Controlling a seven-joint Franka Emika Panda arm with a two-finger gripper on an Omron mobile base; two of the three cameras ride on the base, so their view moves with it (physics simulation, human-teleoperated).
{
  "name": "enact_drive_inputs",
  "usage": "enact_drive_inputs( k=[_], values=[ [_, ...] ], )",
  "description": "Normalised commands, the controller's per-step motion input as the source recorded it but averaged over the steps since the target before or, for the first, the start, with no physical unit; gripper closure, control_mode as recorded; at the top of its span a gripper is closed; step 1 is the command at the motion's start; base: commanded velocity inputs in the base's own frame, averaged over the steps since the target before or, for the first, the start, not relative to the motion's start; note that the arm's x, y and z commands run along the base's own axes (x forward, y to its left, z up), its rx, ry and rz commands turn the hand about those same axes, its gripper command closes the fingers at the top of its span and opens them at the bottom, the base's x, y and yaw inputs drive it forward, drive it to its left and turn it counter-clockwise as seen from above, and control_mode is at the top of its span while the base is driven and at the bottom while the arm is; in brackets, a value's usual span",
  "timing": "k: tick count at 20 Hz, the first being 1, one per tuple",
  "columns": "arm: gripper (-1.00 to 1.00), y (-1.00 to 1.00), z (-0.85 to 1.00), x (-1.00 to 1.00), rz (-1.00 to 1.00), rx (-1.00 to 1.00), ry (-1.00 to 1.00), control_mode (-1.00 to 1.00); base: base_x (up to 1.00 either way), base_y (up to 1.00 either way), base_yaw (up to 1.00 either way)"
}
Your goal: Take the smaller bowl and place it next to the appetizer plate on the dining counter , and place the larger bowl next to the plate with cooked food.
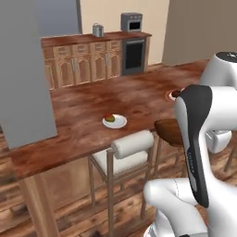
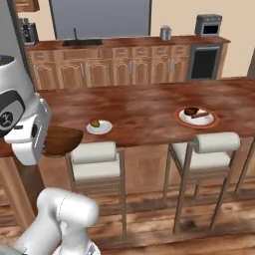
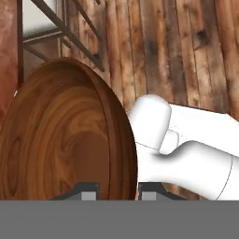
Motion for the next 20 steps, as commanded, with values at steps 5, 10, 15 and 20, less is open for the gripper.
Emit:
enact_drive_inputs(
  k=[5, 10, 15, 20],
  values=[
    [1.0, 0.0, 0.0, 0.0, 0.0, 0.0, 0.0, 1.0, 0.29, -0.85, 0.58],
    [1.0, 0.0, 0.0, 0.0, 0.0, 0.0, 0.0, 1.0, 0.64, -0.81, 0.4],
    [1.0, 0.0, 0.0, 0.0, 0.0, 0.0, 0.0, 1.0, 0.84, -0.14, 0.17],
    [1.0, 0.0, 0.0, 0.0, 0.0, 0.0, 0.0, 1.0, 0.97, -0.01, 0.05]
  ],
)
